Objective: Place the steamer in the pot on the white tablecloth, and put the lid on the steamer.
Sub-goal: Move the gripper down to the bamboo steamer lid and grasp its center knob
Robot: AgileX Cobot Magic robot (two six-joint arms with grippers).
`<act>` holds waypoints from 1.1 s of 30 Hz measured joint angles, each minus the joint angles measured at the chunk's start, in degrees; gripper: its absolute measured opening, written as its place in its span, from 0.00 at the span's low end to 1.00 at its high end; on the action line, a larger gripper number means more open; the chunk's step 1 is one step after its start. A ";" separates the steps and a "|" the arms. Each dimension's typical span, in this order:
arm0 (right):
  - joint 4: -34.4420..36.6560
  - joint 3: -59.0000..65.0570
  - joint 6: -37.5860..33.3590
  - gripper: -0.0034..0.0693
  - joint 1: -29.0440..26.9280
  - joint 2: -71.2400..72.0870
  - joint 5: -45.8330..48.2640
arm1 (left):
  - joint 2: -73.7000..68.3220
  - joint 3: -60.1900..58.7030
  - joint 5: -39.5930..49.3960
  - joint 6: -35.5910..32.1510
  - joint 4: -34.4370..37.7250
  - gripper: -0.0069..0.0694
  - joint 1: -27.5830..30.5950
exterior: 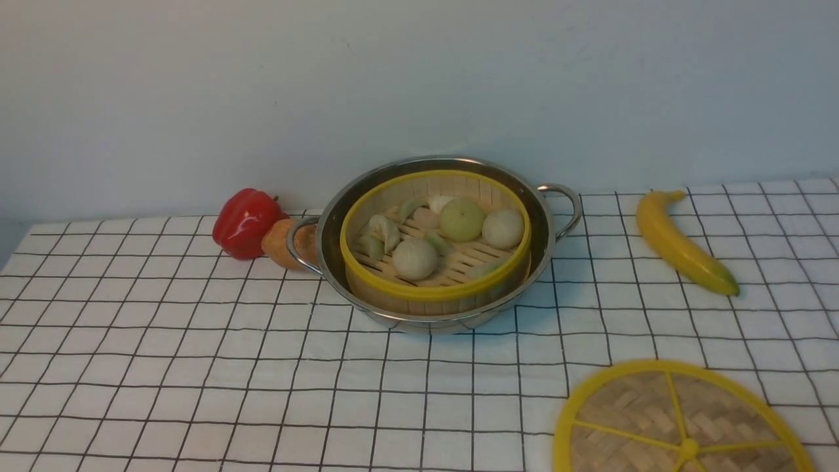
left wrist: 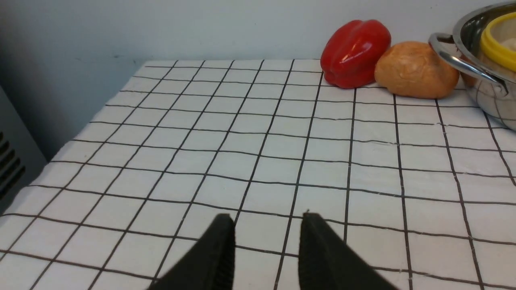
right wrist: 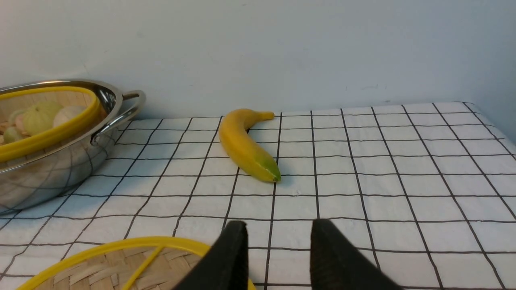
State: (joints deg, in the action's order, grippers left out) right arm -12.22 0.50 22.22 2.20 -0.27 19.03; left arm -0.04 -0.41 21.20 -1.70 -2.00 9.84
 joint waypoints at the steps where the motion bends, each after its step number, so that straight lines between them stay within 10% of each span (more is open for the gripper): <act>1: 0.00 0.00 0.00 0.38 0.00 0.00 0.00 | 0.04 0.00 0.00 -0.07 0.00 0.39 0.00; 33: -2.66 -2.73 1.11 0.38 0.00 0.00 -1.33 | 0.06 0.00 -0.04 -0.41 -0.06 0.41 0.00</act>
State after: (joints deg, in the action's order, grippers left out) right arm -14.88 -2.23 23.32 2.20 -0.27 17.70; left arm 0.02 -0.41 21.15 -2.12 -2.06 9.84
